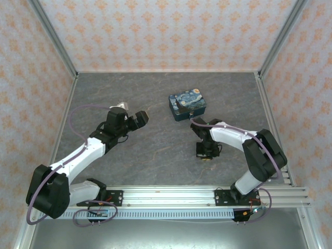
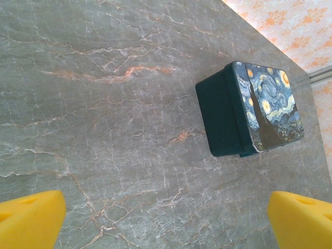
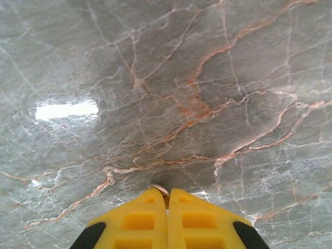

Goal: Unlock a padlock with a key

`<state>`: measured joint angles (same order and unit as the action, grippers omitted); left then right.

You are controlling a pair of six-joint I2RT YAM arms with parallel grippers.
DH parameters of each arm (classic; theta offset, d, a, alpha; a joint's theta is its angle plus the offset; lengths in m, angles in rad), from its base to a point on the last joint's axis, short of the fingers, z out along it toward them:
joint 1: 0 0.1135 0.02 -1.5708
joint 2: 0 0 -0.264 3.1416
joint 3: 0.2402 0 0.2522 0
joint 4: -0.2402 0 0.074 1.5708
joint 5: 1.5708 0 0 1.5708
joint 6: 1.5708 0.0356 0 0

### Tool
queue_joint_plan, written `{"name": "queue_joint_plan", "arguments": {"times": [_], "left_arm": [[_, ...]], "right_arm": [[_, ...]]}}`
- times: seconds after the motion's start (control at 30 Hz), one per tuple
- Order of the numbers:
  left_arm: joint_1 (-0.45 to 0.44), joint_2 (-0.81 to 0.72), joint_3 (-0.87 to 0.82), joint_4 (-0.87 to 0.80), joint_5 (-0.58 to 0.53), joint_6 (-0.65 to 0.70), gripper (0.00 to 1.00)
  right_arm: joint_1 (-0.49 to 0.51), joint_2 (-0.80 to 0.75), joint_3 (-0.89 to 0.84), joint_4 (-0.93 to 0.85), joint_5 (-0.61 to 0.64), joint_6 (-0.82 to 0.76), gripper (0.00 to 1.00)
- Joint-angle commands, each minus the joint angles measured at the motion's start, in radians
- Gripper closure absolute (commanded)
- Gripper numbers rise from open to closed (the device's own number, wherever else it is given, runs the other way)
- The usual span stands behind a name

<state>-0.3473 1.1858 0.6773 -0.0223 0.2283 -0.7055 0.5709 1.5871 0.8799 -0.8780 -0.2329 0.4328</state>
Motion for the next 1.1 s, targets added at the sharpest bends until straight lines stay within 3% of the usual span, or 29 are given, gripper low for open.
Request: {"name": "queue_joint_plan", "arguments": {"times": [0.0,0.4,0.7,0.87,1.07], "left_arm": [[-0.009,0.0,0.036,-0.032,-0.013,0.034,0.0],[-0.01,-0.063,0.064,0.049,0.092,0.01,0.0],[-0.036,-0.041,0.131,0.17,0.206,-0.17,0.03],[-0.045,0.024,0.226,0.153,0.277,-0.346,0.06],[-0.061,0.085,0.324,0.04,0.293,-0.662,0.09]], "right_arm": [[0.003,0.0,-0.019,0.003,0.018,-0.005,0.98],[0.003,-0.244,-0.01,0.202,-0.1,0.065,1.0],[0.004,-0.49,-0.05,0.613,-0.168,0.15,1.0],[0.007,-0.582,-0.086,0.786,-0.097,0.008,1.0],[0.021,-0.626,-0.104,0.939,-0.004,-0.242,1.0]]}}
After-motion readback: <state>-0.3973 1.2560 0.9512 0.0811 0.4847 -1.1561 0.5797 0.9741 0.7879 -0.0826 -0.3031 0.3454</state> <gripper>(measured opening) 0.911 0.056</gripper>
